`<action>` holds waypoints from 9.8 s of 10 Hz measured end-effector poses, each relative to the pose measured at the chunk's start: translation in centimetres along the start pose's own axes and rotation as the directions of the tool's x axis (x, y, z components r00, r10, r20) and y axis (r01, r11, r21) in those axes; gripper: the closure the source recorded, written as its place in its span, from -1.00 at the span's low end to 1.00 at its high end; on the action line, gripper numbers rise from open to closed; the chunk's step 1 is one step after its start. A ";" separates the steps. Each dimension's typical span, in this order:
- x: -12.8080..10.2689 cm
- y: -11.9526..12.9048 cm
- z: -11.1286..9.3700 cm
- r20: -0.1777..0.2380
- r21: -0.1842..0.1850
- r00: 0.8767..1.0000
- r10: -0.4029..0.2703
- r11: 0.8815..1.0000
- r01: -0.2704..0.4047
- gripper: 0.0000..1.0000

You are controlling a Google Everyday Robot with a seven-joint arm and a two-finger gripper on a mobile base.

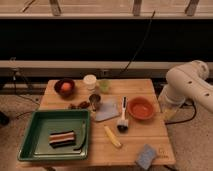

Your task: Place towel in paper cup

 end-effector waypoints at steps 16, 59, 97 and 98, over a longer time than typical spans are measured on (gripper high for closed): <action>0.0 0.0 0.0 0.000 0.000 1.000 0.000 1.000 0.000 -0.30; -24.4 -4.7 18.7 0.204 -0.188 0.939 -0.277 0.930 0.315 0.73; -36.0 -27.3 -4.6 0.197 0.221 0.847 -0.494 0.864 0.452 1.00; -36.7 -27.0 -3.5 0.205 0.210 0.839 -0.503 0.860 0.465 1.00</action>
